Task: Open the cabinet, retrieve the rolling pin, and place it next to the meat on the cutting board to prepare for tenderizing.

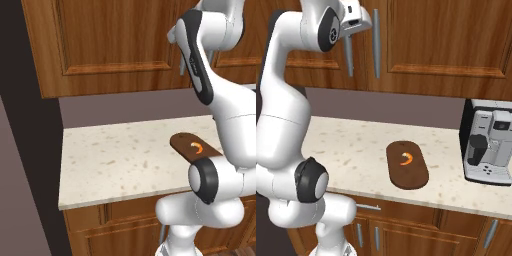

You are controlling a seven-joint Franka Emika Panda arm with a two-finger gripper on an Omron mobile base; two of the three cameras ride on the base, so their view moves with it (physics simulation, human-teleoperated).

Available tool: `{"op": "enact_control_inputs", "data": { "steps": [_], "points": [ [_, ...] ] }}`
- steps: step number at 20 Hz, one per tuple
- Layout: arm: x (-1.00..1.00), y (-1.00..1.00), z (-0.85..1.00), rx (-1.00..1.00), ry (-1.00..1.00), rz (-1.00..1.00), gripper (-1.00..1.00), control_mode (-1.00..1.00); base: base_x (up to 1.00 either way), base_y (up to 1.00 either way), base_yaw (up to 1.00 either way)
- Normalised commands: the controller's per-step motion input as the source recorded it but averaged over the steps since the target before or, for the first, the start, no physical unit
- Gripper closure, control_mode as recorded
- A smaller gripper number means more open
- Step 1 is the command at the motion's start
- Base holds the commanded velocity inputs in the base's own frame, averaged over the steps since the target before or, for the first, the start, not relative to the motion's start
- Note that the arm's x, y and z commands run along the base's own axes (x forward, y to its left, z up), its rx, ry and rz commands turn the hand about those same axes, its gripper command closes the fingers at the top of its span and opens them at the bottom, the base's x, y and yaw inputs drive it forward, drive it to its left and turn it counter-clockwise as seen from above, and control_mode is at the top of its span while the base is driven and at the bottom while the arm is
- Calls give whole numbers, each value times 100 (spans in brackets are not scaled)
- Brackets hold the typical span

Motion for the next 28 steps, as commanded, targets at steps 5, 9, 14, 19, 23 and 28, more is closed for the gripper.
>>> {"op": "enact_control_inputs", "data": {
  "steps": [5, 9, 14, 19, 23, 28],
  "points": [
    [0, 4, 0, 0, 0, 0, 100, -100, 0, 0, 0],
    [3, 0, 0, 0, -1, 0, 100, -100, 0, 0, 0],
    [8, 0, 0, 0, 0, 0, 100, -100, 0, 0, 0],
    [3, 0, 0, 0, 0, 0, 100, -100, 0, 0, 0],
    [0, 0, 0, 0, 0, 0, 100, -100, 0, 0, 0],
    [0, 0, -4, 0, -3, 0, 100, -100, 0, 0, 0]
  ]
}}
